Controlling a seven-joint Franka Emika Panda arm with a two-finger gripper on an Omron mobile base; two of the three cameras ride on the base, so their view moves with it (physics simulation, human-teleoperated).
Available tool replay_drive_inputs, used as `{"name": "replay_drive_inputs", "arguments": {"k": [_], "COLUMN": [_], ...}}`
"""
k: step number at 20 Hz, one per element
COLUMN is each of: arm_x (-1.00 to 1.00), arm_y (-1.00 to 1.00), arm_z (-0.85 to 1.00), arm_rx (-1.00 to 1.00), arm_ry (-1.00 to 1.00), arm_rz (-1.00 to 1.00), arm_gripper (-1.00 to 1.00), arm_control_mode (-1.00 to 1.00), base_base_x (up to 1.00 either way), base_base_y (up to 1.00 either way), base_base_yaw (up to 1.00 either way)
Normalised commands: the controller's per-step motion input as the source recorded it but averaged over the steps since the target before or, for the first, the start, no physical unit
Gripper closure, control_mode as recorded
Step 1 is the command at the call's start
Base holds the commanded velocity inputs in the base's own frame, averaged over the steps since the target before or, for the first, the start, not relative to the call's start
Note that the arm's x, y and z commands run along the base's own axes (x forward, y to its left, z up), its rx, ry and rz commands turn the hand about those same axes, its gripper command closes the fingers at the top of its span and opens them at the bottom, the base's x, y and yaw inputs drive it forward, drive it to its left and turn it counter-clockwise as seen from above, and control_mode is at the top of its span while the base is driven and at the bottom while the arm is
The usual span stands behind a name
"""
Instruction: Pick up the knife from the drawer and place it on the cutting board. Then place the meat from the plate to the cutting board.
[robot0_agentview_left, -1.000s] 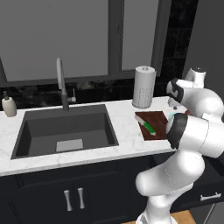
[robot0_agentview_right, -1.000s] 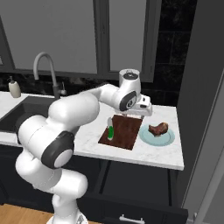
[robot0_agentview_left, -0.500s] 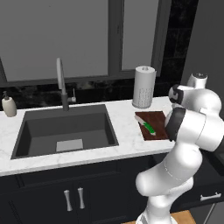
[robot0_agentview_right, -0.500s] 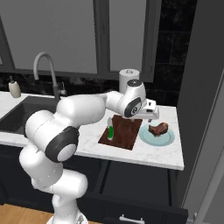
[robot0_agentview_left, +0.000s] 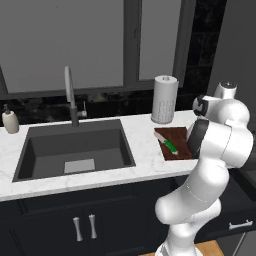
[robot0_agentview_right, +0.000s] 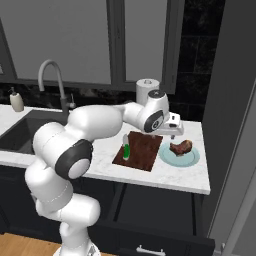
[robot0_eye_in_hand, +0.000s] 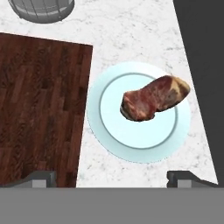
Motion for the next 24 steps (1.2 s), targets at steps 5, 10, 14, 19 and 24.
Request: {"name": "replay_drive_inputs", "arguments": {"k": [5,10,14,19,24], "arm_x": [0.08,0.19,0.14,0.02,0.17], "arm_y": [0.0,-0.01,-0.09,-0.25,-0.37], "arm_z": [-0.18,-0.24,-0.14,-0.02,-0.05], "arm_rx": [0.0,-0.01,-0.06,-0.06,-0.01], "arm_ry": [0.0,0.0,0.0,0.0,0.0], "arm_rz": [0.0,0.0,0.0,0.0,0.0], "arm_gripper": [-1.0,-1.0,-1.0,-1.0,-1.0], "arm_control_mode": [-1.0,-1.0,-1.0,-1.0,-1.0], "base_base_x": [0.0,0.0,0.0,0.0,0.0], "base_base_y": [0.0,0.0,0.0,0.0,0.0], "base_base_yaw": [0.0,0.0,0.0,0.0,0.0]}}
